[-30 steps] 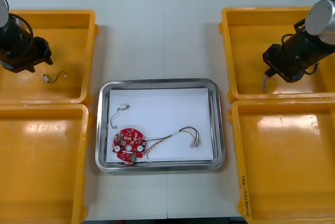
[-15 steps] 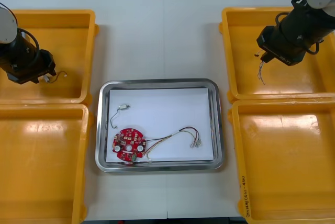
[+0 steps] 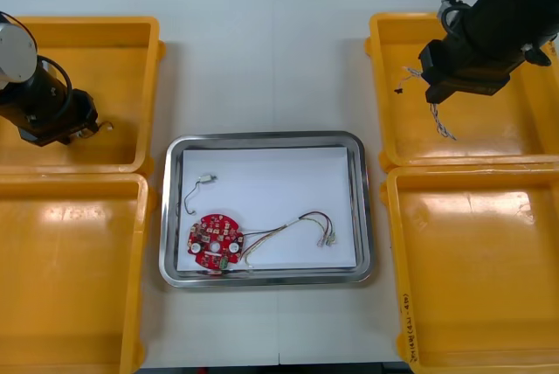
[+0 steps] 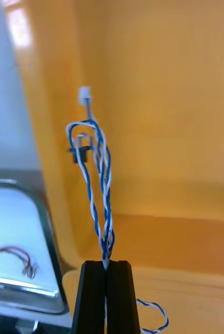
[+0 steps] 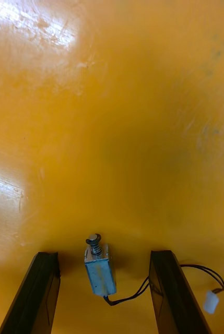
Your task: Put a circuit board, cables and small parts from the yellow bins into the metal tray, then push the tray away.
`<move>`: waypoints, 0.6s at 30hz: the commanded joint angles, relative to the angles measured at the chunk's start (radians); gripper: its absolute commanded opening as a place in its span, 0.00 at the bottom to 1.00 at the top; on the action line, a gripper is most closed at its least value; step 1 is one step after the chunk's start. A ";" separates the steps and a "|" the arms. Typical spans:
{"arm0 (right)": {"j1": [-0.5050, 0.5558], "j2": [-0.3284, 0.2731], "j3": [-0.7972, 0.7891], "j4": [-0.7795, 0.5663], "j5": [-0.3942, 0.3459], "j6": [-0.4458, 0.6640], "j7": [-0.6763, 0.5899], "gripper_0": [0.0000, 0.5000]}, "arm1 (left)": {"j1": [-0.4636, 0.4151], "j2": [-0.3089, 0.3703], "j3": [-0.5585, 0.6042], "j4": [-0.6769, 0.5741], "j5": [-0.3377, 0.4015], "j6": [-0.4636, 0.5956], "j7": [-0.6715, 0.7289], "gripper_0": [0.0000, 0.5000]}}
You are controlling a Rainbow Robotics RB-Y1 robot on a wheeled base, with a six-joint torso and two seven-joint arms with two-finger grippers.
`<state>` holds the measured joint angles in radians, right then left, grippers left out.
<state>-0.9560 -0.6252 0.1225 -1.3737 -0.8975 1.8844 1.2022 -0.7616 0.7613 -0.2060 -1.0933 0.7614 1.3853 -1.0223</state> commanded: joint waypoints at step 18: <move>-0.044 0.045 0.135 -0.303 -0.083 0.035 0.231 0.00 | 0.031 -0.027 0.062 -0.008 -0.019 -0.012 -0.032 0.00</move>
<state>-0.9562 -0.6095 0.2472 -1.6347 -0.9727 1.9151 1.4107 -0.7582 0.7596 -0.1967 -1.0946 0.7563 1.3658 -1.0223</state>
